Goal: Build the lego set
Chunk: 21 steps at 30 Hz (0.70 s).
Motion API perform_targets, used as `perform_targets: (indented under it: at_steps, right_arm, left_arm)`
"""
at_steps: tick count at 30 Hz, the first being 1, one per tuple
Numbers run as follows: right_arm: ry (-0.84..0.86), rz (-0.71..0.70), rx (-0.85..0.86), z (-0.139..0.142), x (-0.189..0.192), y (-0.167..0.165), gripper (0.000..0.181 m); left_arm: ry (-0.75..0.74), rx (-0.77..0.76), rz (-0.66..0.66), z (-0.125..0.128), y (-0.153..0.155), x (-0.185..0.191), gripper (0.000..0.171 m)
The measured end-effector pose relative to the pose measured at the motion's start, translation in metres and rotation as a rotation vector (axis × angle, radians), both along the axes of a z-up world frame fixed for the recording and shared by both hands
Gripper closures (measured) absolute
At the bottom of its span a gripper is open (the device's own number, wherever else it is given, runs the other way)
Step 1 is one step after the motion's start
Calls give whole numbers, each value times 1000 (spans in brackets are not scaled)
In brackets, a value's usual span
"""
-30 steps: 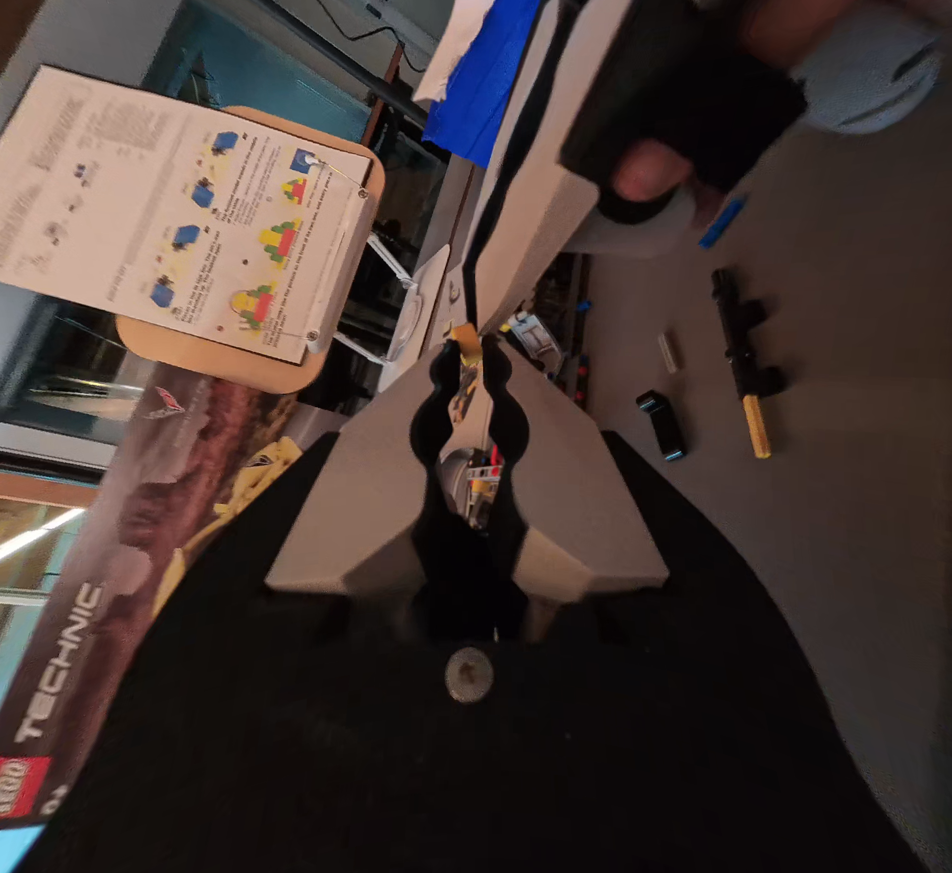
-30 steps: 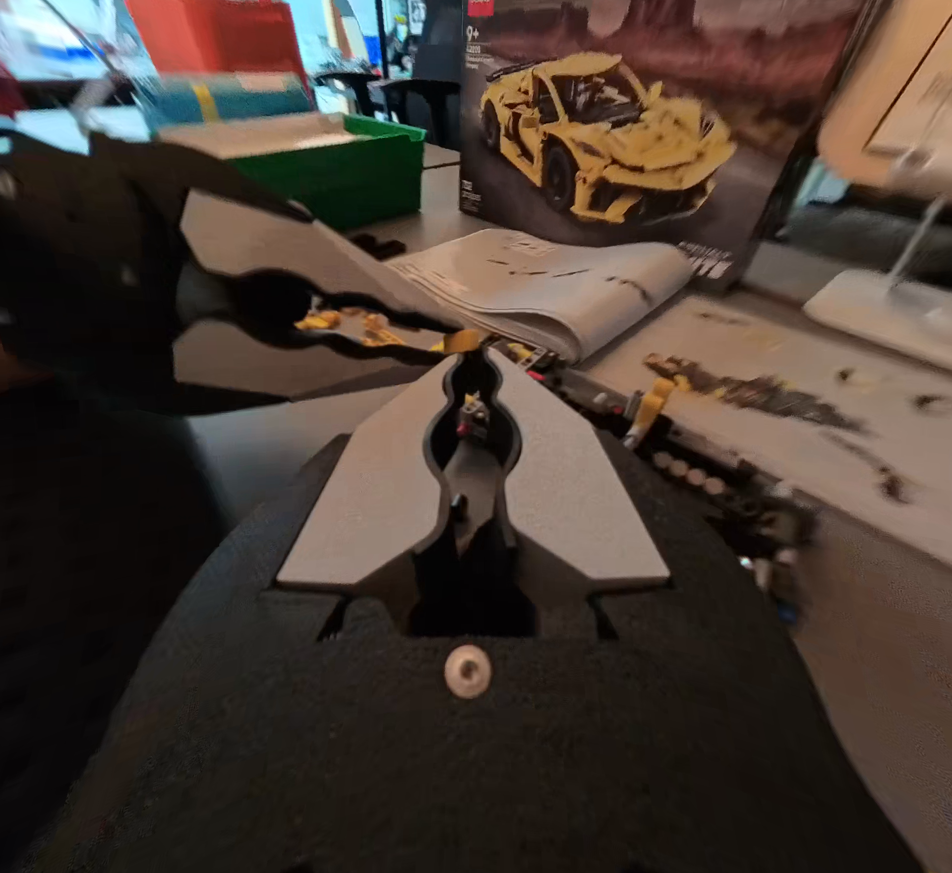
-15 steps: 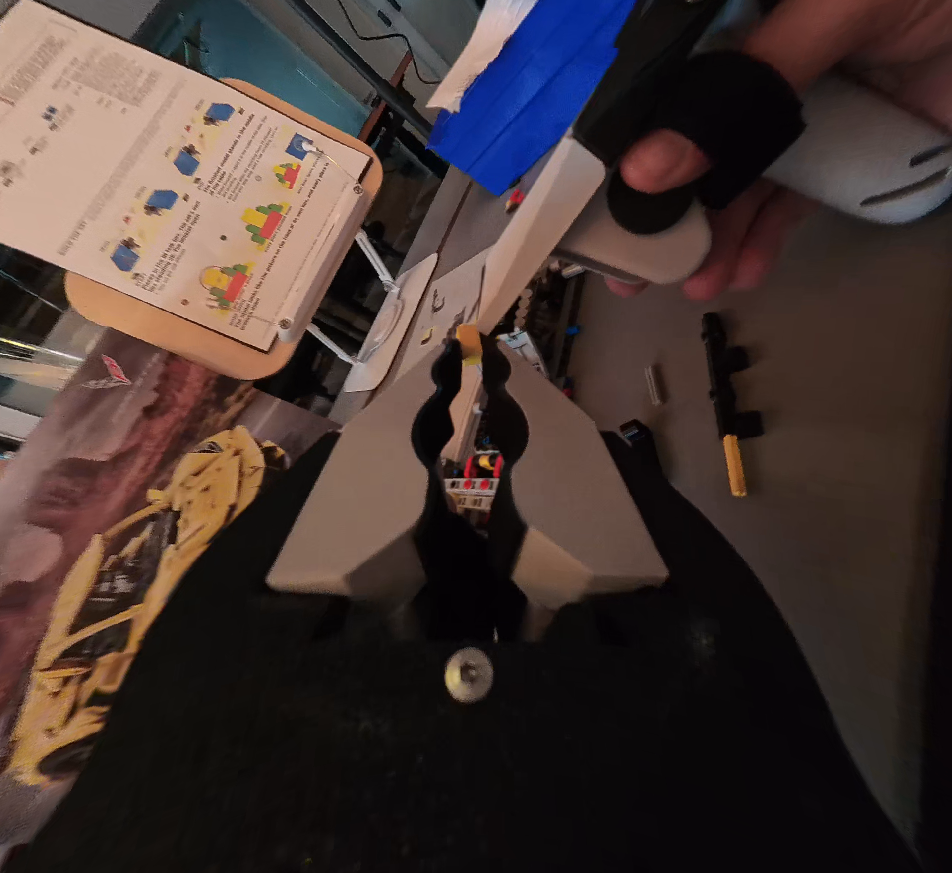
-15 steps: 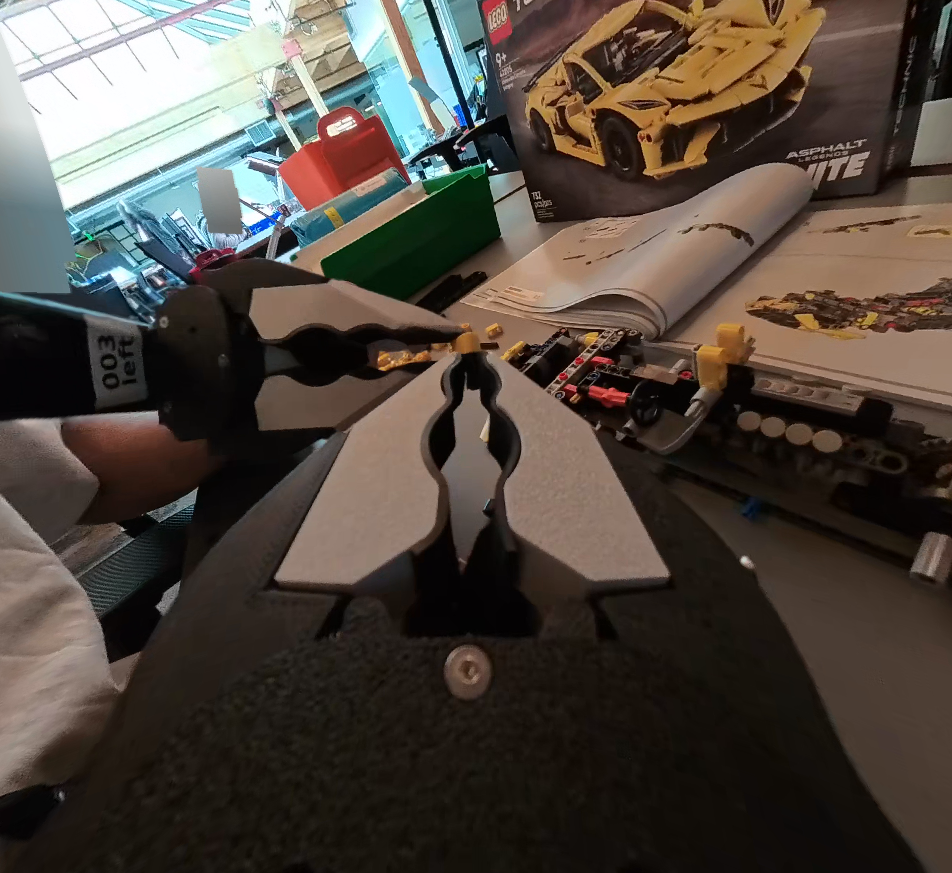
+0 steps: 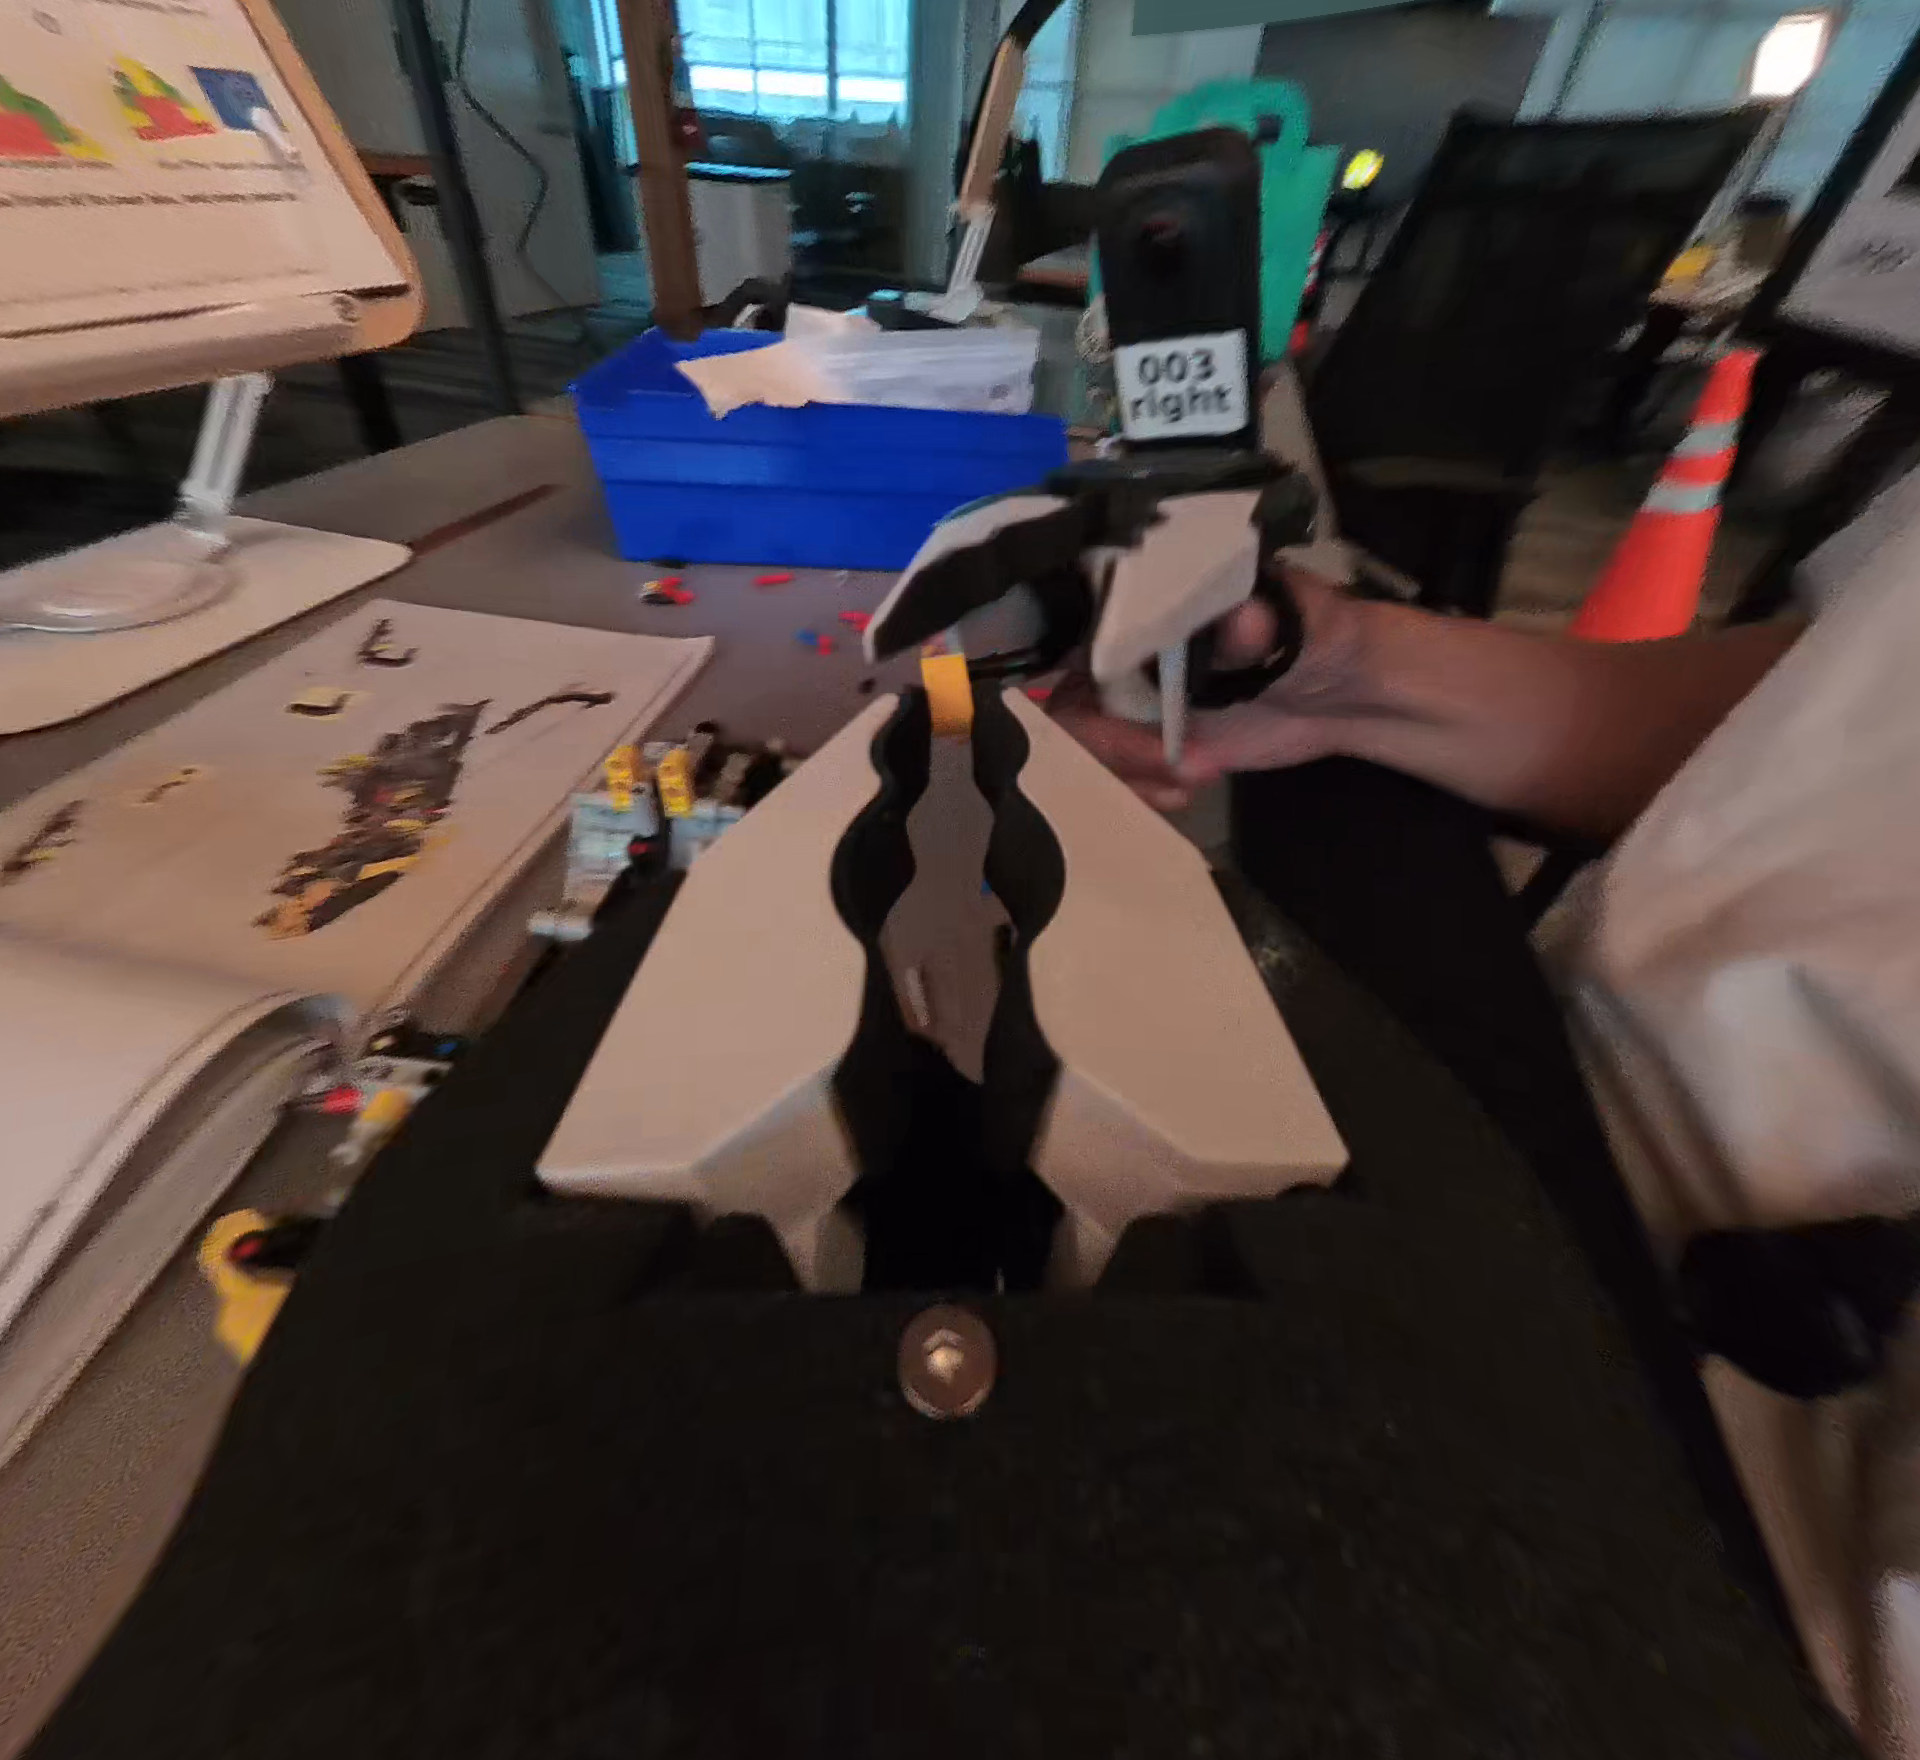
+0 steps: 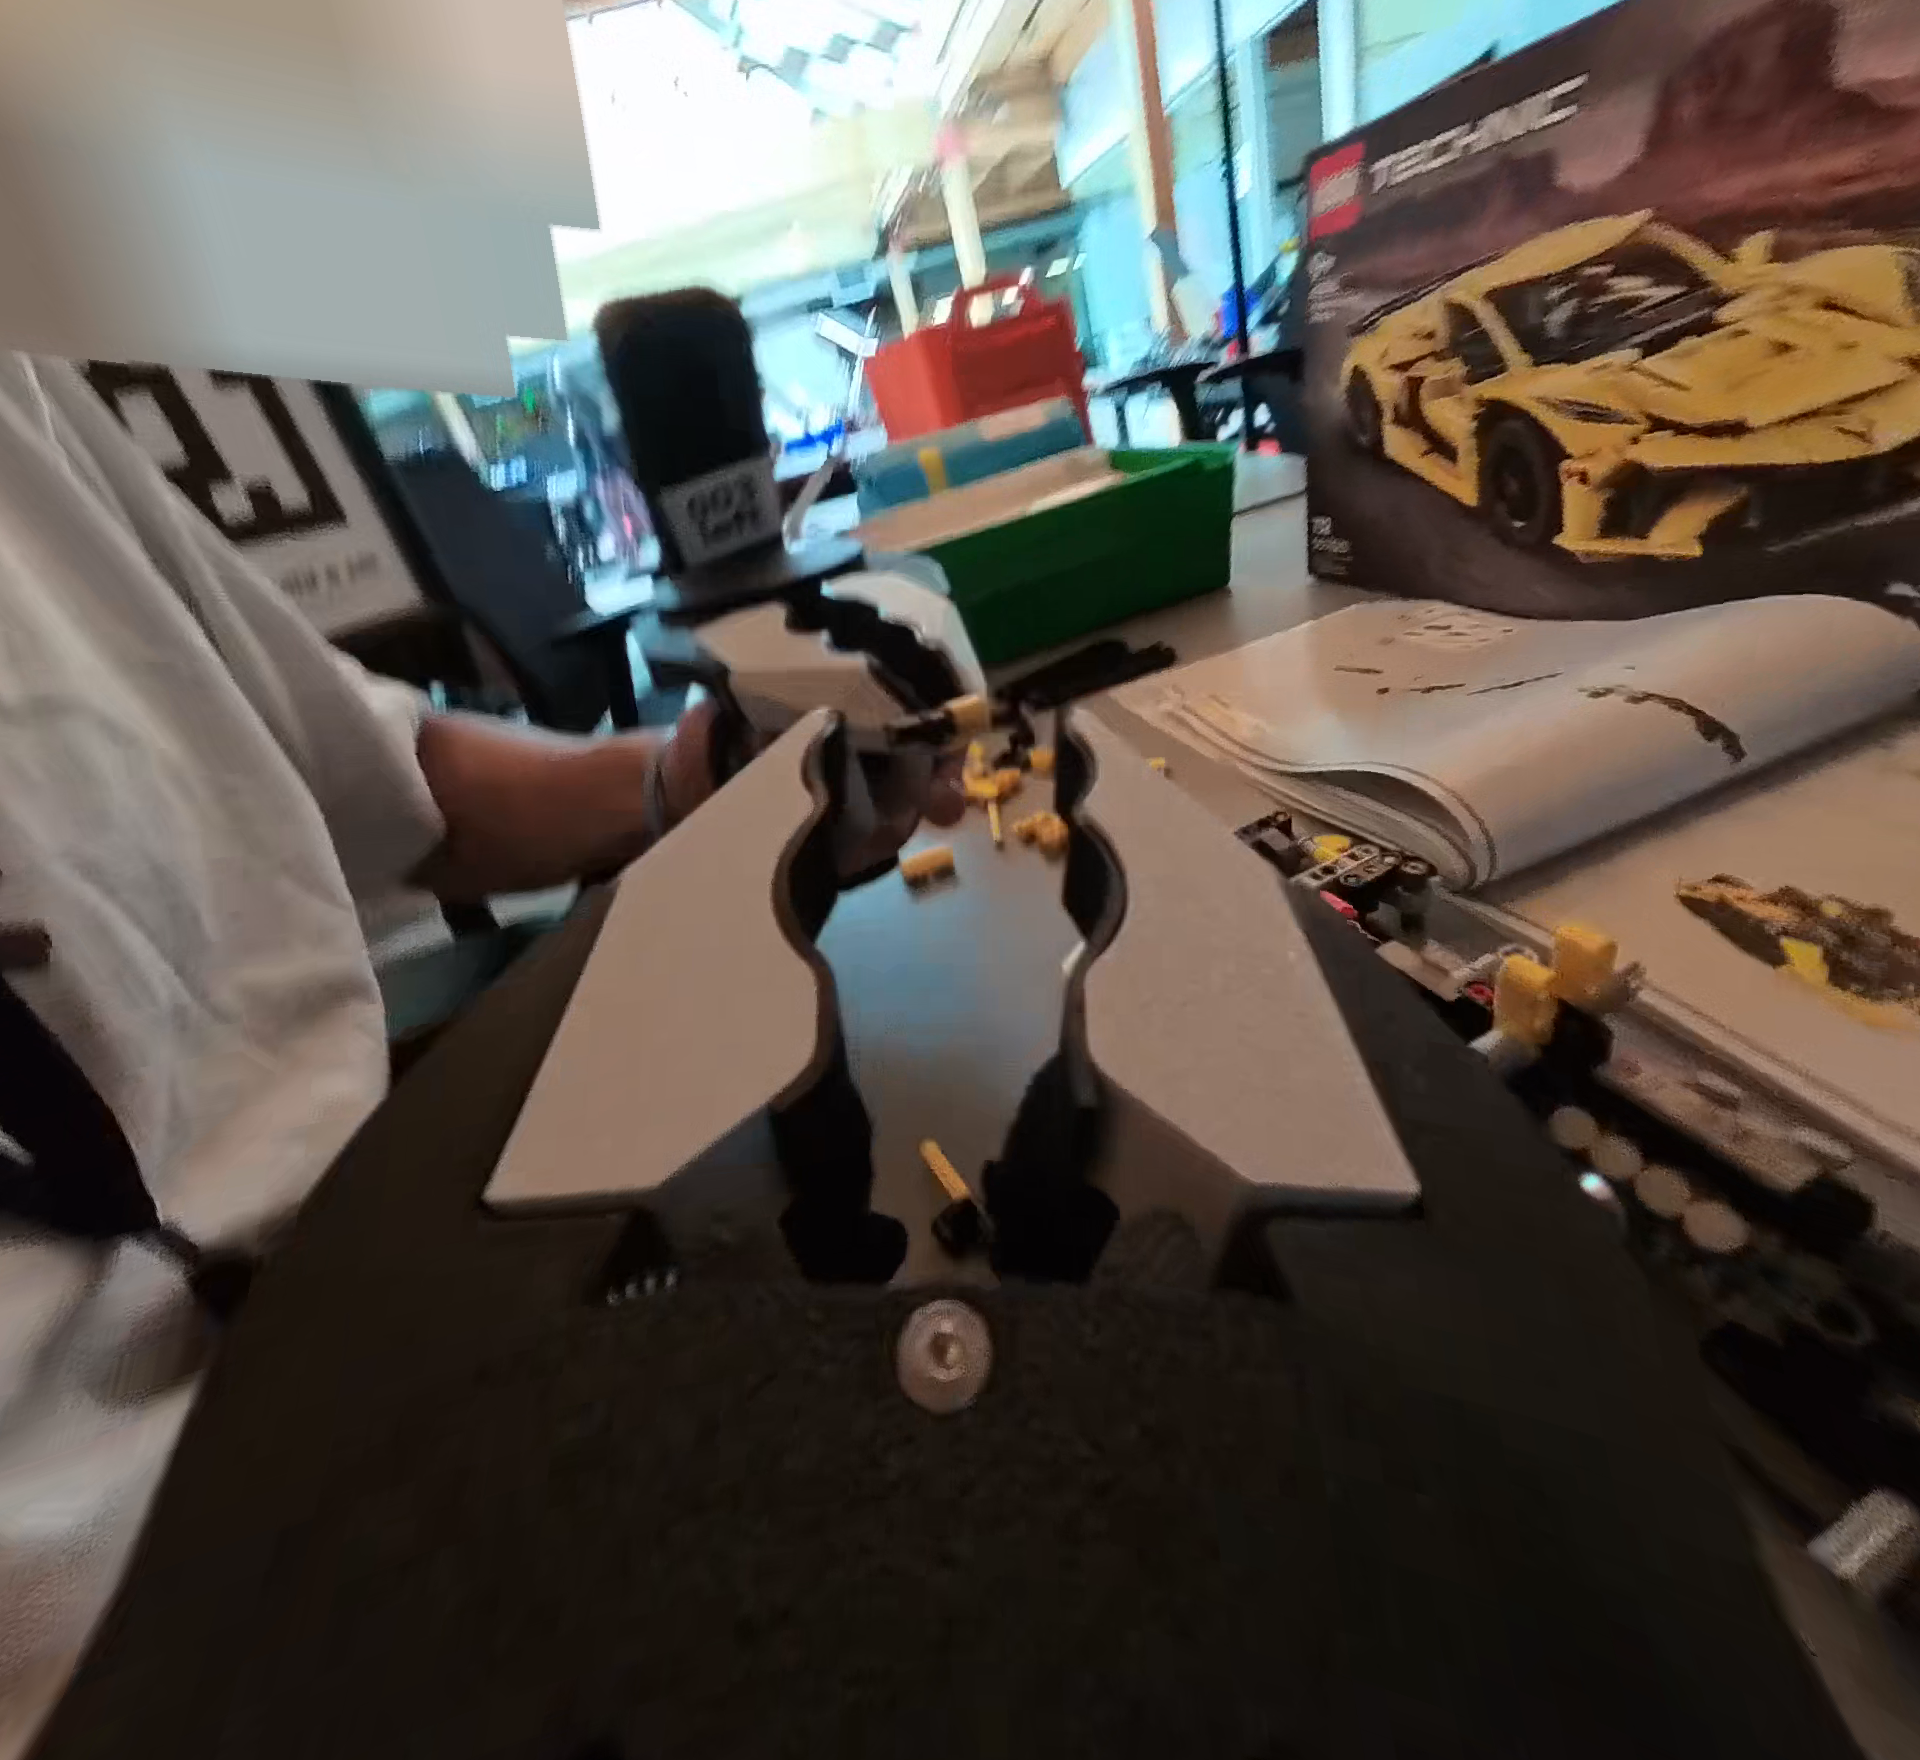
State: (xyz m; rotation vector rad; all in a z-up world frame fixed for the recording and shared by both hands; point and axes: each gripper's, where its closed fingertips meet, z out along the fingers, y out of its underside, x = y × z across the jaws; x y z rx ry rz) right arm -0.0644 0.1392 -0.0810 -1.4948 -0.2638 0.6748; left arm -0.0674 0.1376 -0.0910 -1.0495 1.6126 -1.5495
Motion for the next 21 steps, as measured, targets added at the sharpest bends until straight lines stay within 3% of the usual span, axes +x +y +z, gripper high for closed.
perform_targets:
  at_steps: [2, 5, 10, 21]
  right_arm:
    - [-70, 99, -24, -7, -10, -3, 136]
    - [-21, 207, -32, -2, -20, -9, 148]
    - [-22, 206, 0, 1, -21, -11, 160]
    - [42, 282, -66, -5, -26, -16, 156]
  left_arm:
    - [1, -58, -70, 4, -8, -4, 165]
    - [13, -65, -103, 2, -14, -6, 165]
    - [25, -41, -129, -2, -20, -8, 165]
    - [38, -99, -192, 1, -24, -11, 165]
